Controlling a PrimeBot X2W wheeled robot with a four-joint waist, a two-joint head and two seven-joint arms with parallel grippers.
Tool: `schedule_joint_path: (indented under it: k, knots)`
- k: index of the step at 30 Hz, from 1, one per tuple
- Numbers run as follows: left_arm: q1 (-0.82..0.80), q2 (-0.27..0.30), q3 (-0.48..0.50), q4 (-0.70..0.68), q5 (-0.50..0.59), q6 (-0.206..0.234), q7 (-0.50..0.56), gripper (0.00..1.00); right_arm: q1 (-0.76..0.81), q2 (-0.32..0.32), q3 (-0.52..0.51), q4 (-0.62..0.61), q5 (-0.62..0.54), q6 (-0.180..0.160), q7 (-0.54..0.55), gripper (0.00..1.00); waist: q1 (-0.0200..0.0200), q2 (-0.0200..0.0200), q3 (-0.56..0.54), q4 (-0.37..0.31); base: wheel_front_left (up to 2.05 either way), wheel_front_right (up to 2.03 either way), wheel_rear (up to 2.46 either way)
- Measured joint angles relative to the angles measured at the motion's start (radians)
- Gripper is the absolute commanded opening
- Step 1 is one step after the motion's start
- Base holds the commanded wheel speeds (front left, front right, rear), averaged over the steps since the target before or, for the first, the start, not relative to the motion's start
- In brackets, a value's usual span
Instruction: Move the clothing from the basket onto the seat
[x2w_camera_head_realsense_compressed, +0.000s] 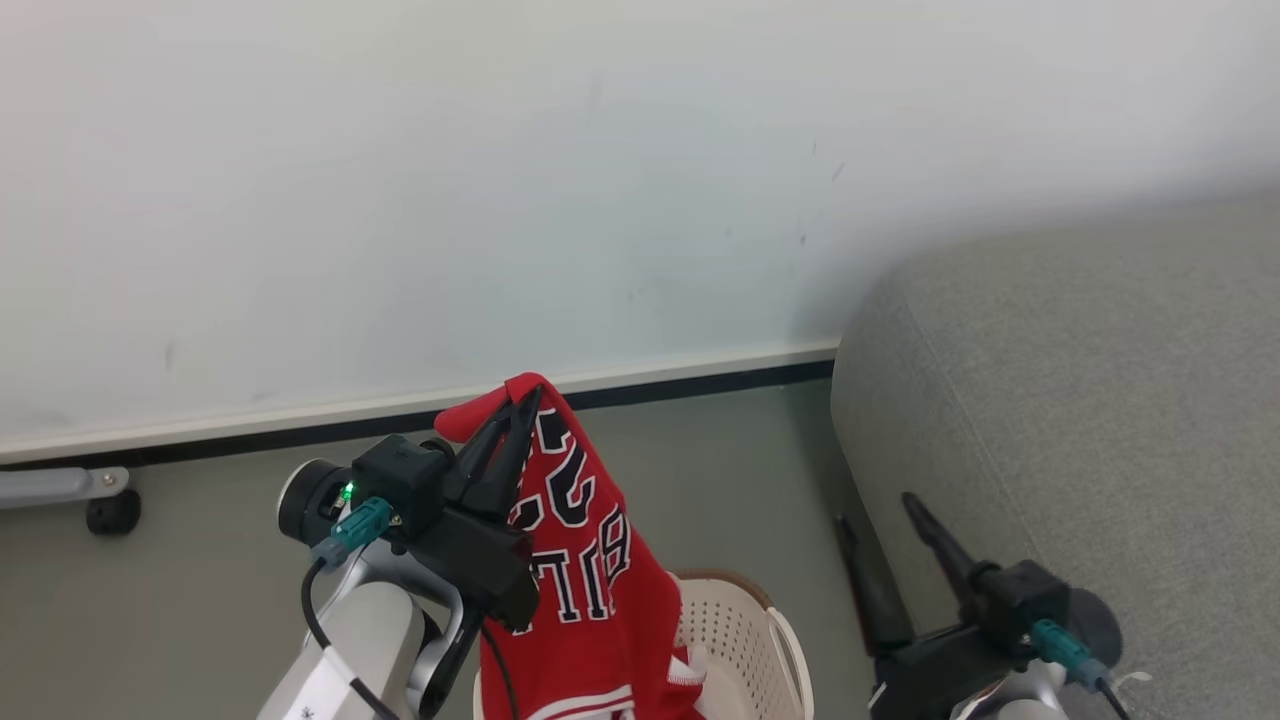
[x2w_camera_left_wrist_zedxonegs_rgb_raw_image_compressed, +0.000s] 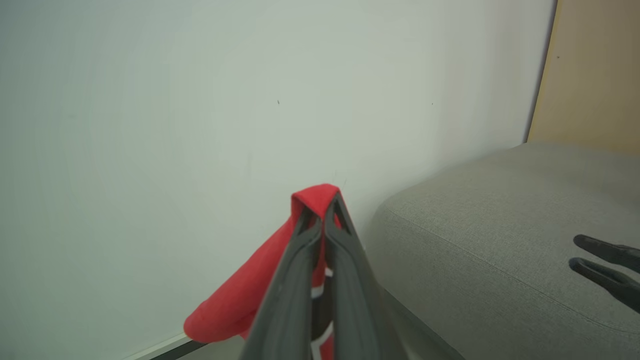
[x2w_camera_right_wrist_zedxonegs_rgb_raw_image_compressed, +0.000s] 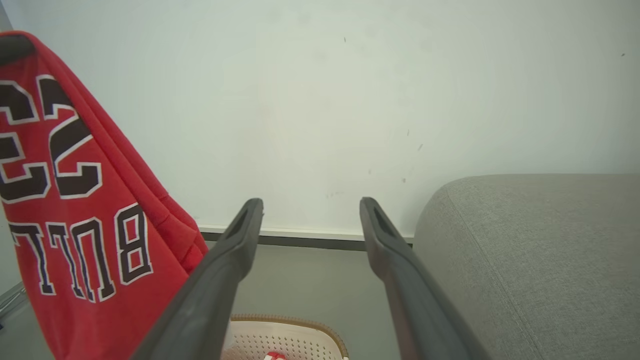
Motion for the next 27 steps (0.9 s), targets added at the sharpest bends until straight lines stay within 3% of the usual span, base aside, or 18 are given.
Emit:
schedule_joint_path:
  k: [9,16,27]
  knots:
    - [0.023,0.002,-0.029,-0.097,-0.01,0.0,0.0,0.0,-0.044,-0.004,0.146,0.023,-0.036,0.047,0.0,1.0,0.0,0.0001,-0.05,0.013,0.0,0.0,0.0]
    - [0.035,0.002,-0.053,-0.158,-0.012,0.0,0.012,0.0,-0.132,-0.038,0.222,0.067,-0.035,0.048,0.0,1.0,0.0002,0.0002,-0.053,0.022,0.0,0.0,0.0]
    - [0.033,0.009,-0.069,-0.215,-0.035,0.0,0.041,0.0,-0.259,-0.103,0.486,0.143,0.057,0.048,0.0,1.0,0.0002,0.0002,-0.038,0.035,0.0,0.0,0.0]
